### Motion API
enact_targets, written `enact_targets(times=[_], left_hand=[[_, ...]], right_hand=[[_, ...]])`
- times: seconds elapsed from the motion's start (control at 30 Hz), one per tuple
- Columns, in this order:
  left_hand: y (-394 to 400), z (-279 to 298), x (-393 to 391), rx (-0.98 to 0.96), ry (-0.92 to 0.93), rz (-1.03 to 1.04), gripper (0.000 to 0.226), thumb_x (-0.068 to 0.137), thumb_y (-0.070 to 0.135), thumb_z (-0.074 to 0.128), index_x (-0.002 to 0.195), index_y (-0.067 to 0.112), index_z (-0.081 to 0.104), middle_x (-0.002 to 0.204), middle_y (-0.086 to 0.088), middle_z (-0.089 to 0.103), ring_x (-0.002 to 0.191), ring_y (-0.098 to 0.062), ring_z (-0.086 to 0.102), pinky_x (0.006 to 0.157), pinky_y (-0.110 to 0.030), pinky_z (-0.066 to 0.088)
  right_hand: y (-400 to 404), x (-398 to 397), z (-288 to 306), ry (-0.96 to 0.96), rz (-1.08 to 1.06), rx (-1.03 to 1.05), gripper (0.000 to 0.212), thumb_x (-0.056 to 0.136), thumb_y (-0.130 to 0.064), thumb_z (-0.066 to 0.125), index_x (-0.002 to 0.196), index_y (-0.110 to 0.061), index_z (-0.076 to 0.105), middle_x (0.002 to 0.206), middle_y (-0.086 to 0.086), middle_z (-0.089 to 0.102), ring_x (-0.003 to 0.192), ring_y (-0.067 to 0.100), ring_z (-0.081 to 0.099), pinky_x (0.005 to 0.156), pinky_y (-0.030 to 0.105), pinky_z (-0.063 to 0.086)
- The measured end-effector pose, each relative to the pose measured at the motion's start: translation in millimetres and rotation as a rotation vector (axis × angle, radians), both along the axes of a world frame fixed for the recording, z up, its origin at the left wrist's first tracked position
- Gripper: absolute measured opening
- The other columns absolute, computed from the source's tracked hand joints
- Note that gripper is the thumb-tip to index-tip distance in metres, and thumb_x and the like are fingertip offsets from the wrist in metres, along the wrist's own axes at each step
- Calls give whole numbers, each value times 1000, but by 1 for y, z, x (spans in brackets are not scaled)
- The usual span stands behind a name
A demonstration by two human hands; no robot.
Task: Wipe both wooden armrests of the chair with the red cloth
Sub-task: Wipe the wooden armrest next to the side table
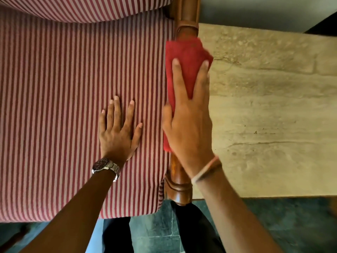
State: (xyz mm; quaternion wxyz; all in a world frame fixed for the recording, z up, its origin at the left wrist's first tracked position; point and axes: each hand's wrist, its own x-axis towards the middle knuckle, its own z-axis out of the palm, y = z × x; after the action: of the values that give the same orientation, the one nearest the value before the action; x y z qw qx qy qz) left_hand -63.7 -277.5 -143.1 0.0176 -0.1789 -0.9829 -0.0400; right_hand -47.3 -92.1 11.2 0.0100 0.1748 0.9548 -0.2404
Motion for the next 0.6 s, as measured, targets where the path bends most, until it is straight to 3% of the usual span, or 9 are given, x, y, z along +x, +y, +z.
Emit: enact_targets(times=[0.17,0.43,0.6], left_hand=[[-1,1,0,24,-5,-2,68,104,55,30,163,21,20,169,-22,19,157,-36,22,124,-57,24],[0,6,-1,12,-61,3,67,105,55,26,163,21,21,170,-21,18,158,-35,20,127,-55,20],[-1,5,0,16,-53,4,67,105,55,27,162,21,21,170,-21,19,158,-35,19,126,-55,21]], right_hand=[[-26,67,3,-61,-4,21,81,99,-28,47,162,-40,-2,172,14,-18,161,36,3,105,50,58],[10,-61,-5,19,-88,147,78,101,-31,56,163,-32,10,171,24,-1,159,40,16,112,43,53],[-6,-14,1,-10,-70,123,78,102,-26,53,163,-37,5,172,18,-5,160,36,13,108,40,56]])
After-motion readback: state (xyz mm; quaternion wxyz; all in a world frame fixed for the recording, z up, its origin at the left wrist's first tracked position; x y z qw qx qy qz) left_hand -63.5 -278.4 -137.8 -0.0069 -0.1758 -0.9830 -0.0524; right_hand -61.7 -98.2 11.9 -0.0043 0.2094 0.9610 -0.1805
